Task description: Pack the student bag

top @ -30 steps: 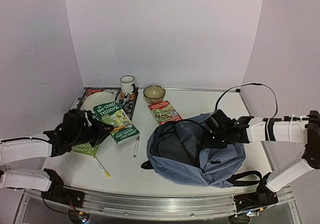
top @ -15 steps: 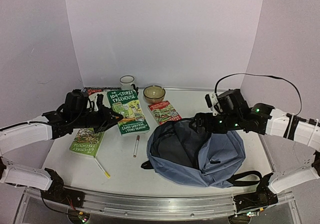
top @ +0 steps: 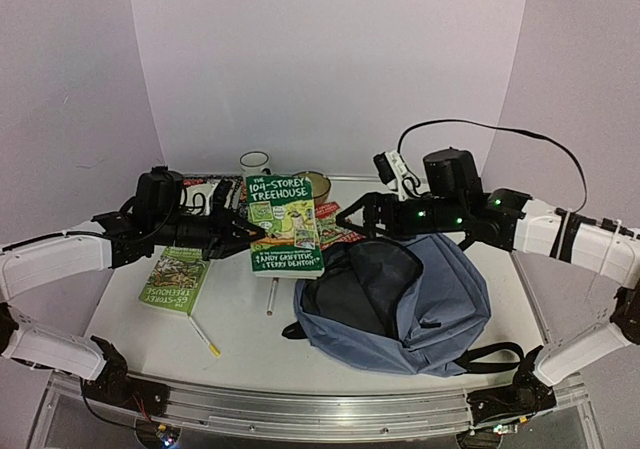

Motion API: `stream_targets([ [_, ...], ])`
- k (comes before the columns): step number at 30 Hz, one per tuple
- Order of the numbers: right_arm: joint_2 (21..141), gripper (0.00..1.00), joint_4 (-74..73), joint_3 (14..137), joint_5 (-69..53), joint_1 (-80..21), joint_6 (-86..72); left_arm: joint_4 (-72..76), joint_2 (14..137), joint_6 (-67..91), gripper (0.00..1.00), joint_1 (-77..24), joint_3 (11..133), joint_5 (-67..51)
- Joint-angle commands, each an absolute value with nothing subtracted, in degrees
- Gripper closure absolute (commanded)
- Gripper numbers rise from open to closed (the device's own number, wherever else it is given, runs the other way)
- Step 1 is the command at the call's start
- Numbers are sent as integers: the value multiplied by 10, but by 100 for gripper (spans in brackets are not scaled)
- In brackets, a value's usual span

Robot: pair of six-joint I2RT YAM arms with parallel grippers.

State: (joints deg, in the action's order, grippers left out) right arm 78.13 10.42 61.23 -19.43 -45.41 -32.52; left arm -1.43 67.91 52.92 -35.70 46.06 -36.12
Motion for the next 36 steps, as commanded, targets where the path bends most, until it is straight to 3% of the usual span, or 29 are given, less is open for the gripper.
stream_targets([
  [1,820,2,173,659,-259,-454,-345,98,675,523,100,-377,493,-420],
  [21,873,5,348,641,-438,-429,-431,213,670,538,100,-434,498,-467],
  [25,864,20,382,631,-461,-427,-448,215,687,538,100,-434,489,-465],
  [32,841,60,399,616,-470,-414,-462,215,721,525,100,-433,474,-477],
  [36,830,90,404,604,-458,-413,-471,216,727,523,100,-431,468,-472],
])
